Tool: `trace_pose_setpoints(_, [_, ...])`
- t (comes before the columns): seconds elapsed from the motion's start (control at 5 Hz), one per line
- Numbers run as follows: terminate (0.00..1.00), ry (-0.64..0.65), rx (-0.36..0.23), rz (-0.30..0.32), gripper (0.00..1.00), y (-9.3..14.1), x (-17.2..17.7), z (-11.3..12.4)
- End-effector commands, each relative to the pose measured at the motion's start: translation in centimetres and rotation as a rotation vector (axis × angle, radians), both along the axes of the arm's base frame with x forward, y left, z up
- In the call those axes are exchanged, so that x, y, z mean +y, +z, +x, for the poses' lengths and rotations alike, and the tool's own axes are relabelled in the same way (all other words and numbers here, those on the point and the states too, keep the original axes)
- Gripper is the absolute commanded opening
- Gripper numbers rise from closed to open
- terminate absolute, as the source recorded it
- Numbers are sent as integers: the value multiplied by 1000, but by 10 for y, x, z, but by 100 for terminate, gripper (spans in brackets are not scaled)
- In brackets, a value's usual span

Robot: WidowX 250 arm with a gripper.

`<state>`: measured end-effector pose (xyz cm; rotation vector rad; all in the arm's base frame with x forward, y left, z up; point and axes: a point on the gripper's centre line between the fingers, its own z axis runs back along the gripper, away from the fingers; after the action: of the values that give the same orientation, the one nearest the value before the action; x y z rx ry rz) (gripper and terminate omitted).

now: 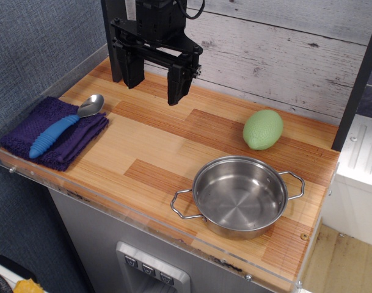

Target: Bring the spoon near the green food.

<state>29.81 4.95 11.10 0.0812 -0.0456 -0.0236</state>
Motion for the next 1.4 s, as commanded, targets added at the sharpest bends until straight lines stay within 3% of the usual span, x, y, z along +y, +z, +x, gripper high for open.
trace_pose_setpoints(0.0, [0,0,0,0,100,0,0,0])
trace_pose_setpoints(0.2, [0,82,30,-31,100,-29,50,-6])
trace_pose_setpoints(0.4, [0,143,30,-38,100,-42,94,-20])
trace_pose_setpoints(0.6, [0,134,-4,-29,100,-54,125,-36])
trace_pose_setpoints(1.2, [0,30,-13,1,100,-71,133,-43])
